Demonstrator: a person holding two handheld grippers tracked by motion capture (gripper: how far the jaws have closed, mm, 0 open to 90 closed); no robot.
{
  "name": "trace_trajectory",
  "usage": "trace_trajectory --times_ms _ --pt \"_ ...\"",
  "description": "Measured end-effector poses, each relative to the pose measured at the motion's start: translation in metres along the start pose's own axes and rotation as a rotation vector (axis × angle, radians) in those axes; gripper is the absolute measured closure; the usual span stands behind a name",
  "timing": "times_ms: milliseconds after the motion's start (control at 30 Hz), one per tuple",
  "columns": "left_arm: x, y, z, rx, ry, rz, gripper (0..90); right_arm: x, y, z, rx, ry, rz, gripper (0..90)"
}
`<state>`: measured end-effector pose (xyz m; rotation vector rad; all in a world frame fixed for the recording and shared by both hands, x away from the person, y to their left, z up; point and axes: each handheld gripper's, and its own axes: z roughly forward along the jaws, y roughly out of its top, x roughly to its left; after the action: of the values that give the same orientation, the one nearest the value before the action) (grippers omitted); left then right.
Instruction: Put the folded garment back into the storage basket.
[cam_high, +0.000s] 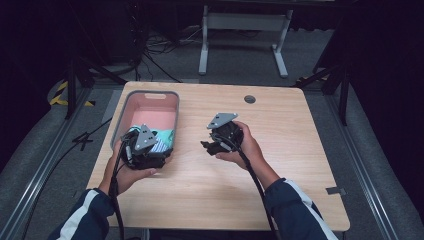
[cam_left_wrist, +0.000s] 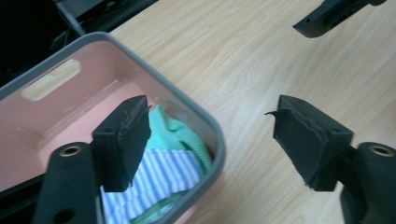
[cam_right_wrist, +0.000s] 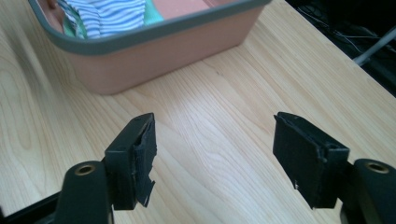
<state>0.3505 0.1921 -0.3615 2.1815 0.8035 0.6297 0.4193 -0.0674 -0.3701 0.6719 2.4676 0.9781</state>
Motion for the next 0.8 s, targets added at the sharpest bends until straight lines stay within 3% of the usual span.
trace_trajectory --times_ms 200,267,400,800 --pt "-0.011 0.002 0.004 0.012 -0.029 0.039 22.4 -0.007 -0.016 -0.017 -0.006 -0.011 0.017 29.8" --pt "-0.014 0.003 0.004 0.025 -0.036 0.071 20.8 -0.008 -0.022 -0.022 0.001 -0.022 0.009 29.4" --pt "-0.018 0.003 0.006 0.007 -0.062 0.074 19.8 -0.012 -0.033 -0.029 0.004 -0.033 0.008 28.8" --pt "-0.046 0.002 0.020 0.053 -0.103 0.199 19.0 -0.017 -0.078 -0.048 0.034 -0.059 0.008 27.9"
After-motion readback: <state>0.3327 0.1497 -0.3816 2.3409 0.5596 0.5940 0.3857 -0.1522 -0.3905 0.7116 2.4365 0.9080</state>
